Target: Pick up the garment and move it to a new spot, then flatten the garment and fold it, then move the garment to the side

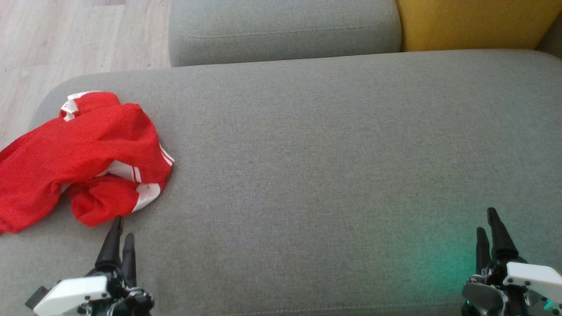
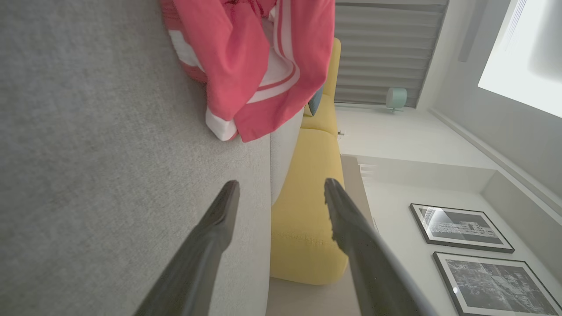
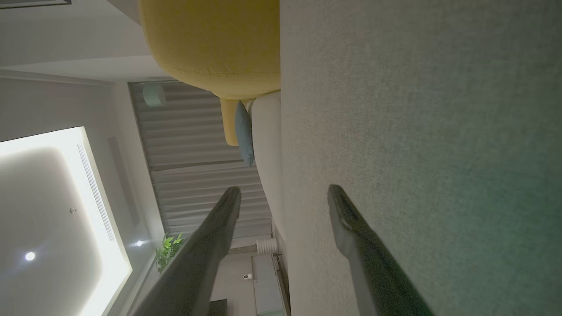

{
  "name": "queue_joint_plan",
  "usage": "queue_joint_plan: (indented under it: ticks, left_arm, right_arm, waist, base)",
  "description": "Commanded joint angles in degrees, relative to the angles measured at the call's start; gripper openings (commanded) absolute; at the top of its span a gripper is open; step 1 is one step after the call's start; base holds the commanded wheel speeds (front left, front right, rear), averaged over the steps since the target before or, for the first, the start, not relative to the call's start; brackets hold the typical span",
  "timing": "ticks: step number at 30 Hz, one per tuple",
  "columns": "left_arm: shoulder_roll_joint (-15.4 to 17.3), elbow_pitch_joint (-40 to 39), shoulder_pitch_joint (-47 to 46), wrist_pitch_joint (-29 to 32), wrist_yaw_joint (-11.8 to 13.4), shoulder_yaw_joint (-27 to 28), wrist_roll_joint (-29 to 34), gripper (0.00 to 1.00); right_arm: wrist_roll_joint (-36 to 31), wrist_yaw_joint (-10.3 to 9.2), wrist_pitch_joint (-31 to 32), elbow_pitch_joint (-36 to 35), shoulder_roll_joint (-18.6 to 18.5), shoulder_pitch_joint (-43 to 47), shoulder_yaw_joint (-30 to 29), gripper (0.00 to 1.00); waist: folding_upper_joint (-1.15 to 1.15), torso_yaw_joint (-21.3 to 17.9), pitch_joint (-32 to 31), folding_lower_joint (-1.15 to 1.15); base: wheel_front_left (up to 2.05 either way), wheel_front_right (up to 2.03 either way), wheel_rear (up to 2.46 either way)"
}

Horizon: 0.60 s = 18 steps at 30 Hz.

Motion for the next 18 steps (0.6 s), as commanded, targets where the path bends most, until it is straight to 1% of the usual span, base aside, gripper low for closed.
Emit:
queue_joint_plan:
  ticks: [1,10,18]
  left_arm:
    - [0.46,-2.10,-2.25,-0.33,-0.22,-0.02,0.63,1.00]
    - [0.53,-3.12,-2.04,-1.84,-0.25,0.86,1.93,1.00]
    - [0.61,-4.17,-2.39,-3.35,-0.28,2.90,5.07,1.00]
  right_arm:
    - [-0.64,0.06,-0.61,-2.10,-0.18,-2.37,0.26,1.00]
    - [-3.40,0.07,-2.13,-2.62,-0.21,-2.60,0.26,1.00]
    - [-10.51,0.08,-3.65,-4.31,-0.25,-3.44,-0.18,1.00]
  waist:
    - [0.00,0.00,0.00,0.00]
    - [0.00,-0.08,-0.17,0.00]
    - [0.00,-0.08,-0.30,0.00]
  base:
    - [0.00,0.00,0.00]
    - [0.00,0.00,0.00]
    - [0.00,0.00,0.00]
